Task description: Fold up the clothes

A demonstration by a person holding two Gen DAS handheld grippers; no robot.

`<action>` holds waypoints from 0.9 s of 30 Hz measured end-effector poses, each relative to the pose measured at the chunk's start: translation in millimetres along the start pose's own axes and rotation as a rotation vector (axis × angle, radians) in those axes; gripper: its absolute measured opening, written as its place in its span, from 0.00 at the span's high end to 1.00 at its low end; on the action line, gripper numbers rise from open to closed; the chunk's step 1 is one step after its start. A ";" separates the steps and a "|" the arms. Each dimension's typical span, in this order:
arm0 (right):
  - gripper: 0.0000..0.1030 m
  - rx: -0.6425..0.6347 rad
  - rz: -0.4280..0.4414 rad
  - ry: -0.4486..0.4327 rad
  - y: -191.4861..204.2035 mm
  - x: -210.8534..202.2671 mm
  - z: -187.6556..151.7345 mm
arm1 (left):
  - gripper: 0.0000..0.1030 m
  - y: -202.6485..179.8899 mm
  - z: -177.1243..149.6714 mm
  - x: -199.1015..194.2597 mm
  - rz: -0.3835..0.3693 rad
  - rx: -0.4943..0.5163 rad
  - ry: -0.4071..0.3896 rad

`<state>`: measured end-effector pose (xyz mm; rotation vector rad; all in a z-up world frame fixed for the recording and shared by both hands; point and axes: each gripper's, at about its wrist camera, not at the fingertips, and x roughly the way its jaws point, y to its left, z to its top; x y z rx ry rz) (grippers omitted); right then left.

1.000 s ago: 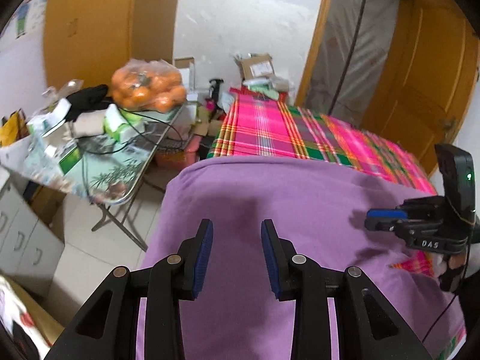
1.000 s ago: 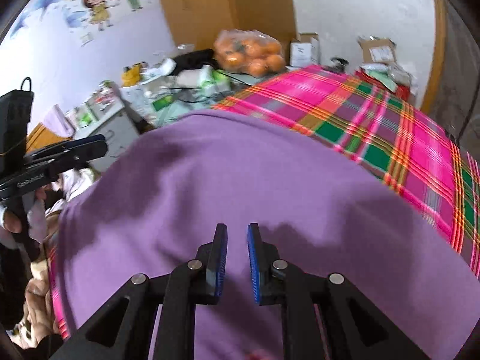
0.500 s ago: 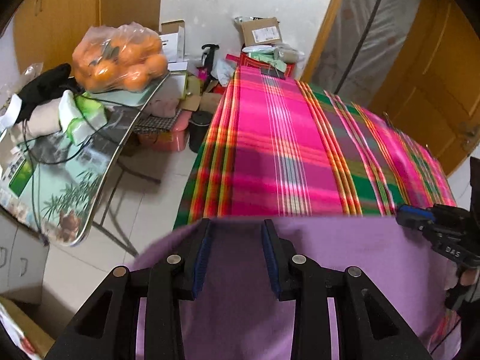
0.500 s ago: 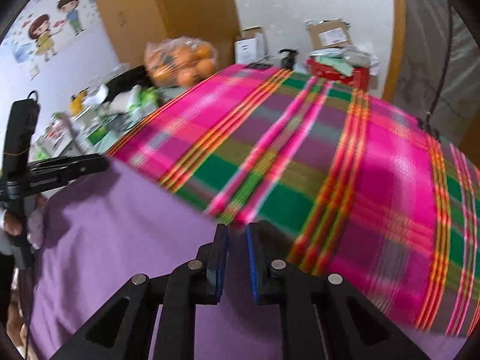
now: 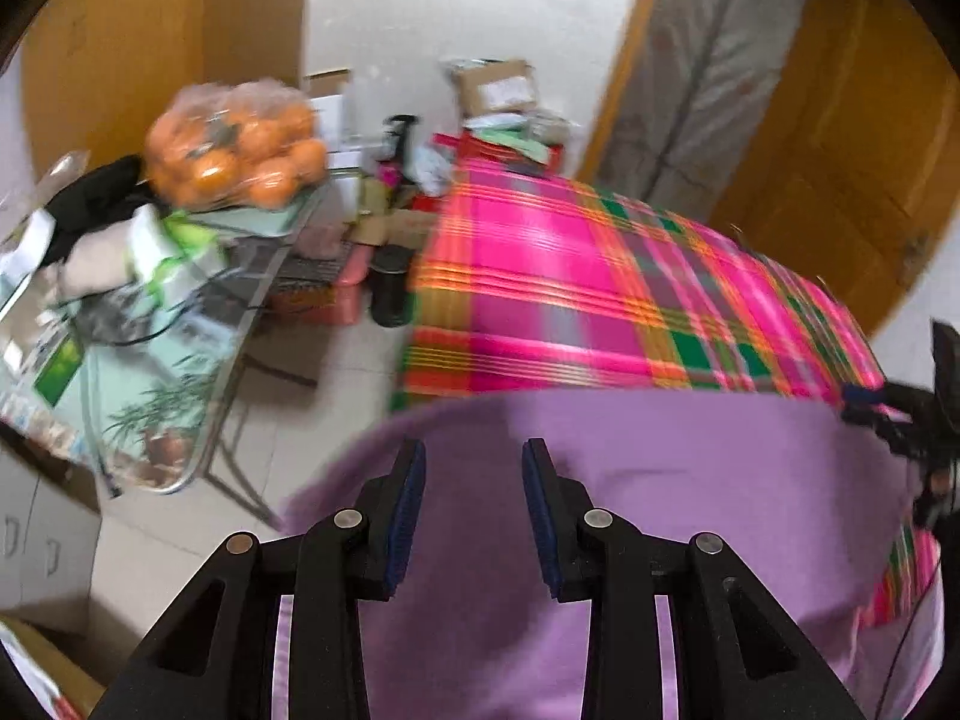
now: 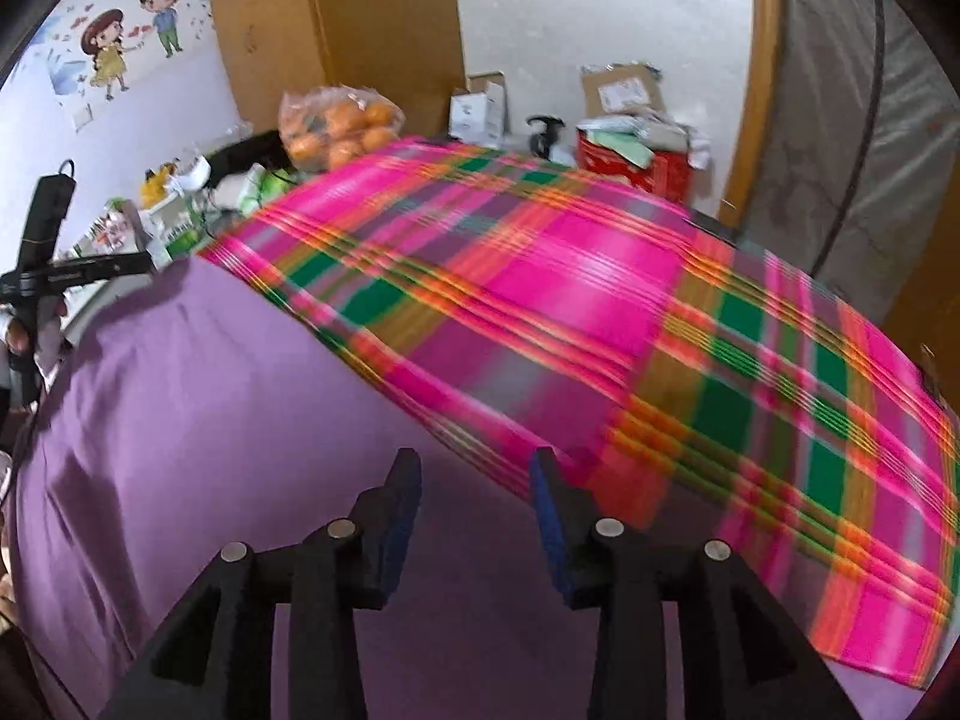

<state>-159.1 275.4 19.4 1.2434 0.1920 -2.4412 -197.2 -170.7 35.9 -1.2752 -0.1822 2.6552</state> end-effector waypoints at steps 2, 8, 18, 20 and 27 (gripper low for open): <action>0.60 -0.021 -0.034 0.024 -10.0 -2.8 -7.3 | 0.66 -22.2 -2.5 5.5 -0.039 0.031 0.015; 0.59 0.031 -0.029 0.027 -45.1 -5.9 -22.5 | 0.66 -77.8 -17.7 15.3 -0.119 0.107 0.061; 0.94 -0.123 0.079 0.067 -36.5 -8.5 -25.5 | 0.66 -110.2 -22.8 13.9 -0.137 0.144 0.081; 0.94 -0.136 0.053 0.063 -35.0 -8.4 -24.0 | 0.66 -114.7 -22.4 13.5 -0.138 0.146 0.082; 0.97 0.003 -0.052 0.046 -66.7 -10.3 -21.5 | 0.66 -140.1 -20.3 5.3 -0.165 0.185 0.069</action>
